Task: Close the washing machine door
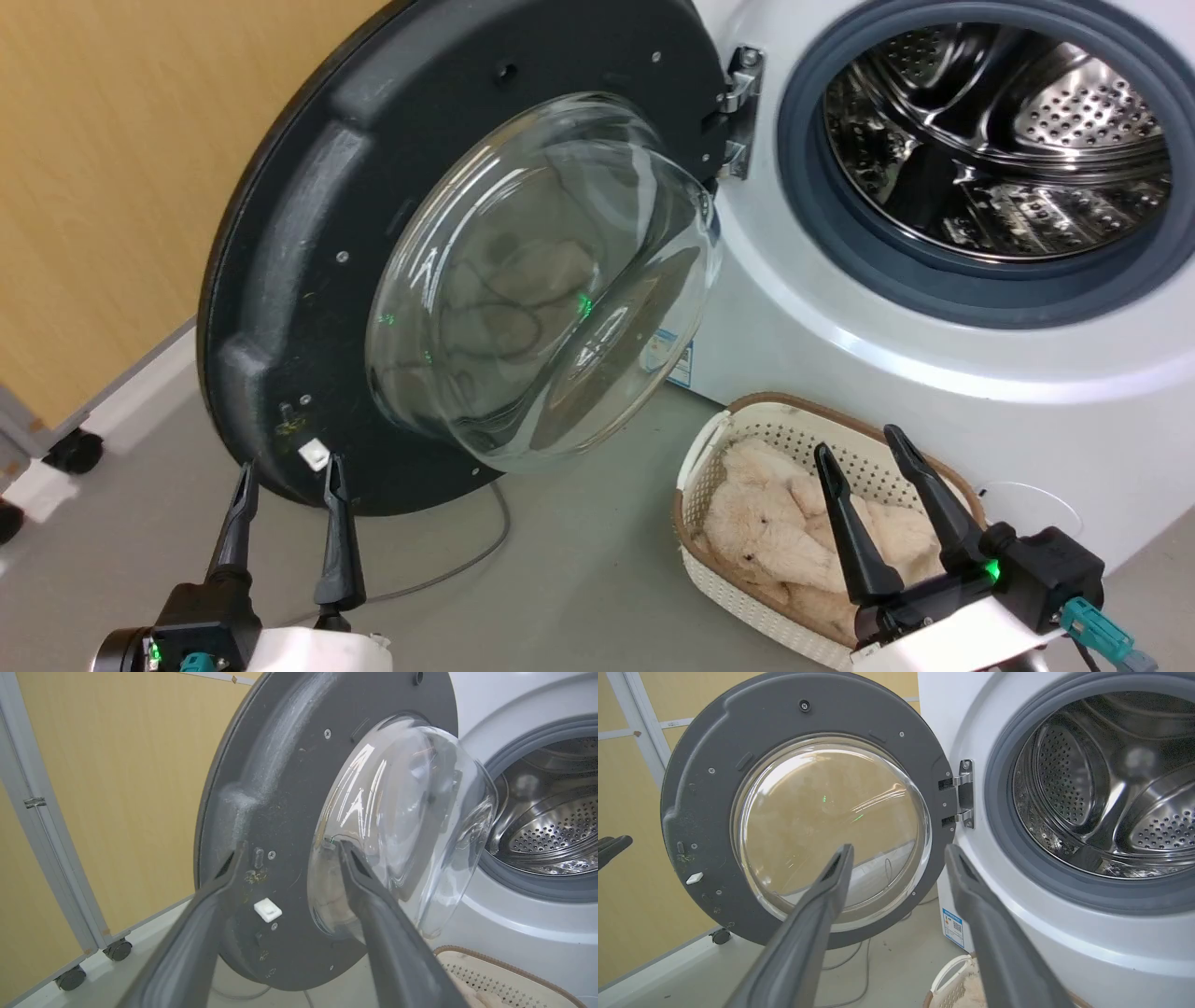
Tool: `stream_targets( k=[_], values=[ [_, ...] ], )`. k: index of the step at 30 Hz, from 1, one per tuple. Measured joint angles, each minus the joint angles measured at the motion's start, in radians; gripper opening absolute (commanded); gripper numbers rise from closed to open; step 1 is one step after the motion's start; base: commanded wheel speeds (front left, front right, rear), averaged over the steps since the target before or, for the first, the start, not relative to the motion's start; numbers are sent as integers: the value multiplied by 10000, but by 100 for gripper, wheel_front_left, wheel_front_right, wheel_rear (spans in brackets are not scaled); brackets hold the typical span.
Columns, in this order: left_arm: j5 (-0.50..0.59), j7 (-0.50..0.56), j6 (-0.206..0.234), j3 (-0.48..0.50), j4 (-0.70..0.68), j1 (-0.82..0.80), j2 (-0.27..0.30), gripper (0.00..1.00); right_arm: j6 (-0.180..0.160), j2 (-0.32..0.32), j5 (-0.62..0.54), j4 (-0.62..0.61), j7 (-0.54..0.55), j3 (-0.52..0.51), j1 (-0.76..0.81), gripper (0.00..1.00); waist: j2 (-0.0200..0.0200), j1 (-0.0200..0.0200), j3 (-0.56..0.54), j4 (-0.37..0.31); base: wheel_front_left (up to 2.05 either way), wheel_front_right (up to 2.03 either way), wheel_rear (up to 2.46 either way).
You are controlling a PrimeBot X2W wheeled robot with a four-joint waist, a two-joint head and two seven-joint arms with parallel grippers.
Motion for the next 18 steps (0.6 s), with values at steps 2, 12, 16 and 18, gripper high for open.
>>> stream_targets(
  k=[2,12,16,18],
  values=[
    [-4,-56,31,-2,-2,1,0,100,0,-25,35,0,-40,35,0,100,0,0,15,85,0,0,0],
    [-86,-232,88,-19,-13,43,2,100,0,-138,182,-2,-247,184,0,100,0,0,29,436,0,0,0],
    [-84,-232,104,-58,-17,72,-2,100,0,-213,182,-6,-249,196,3,100,0,0,36,435,0,0,0],
    [-104,-232,82,-63,-19,76,0,23,-2,-234,184,-6,-249,188,6,100,0,0,32,432,0,0,0]
  ],
)
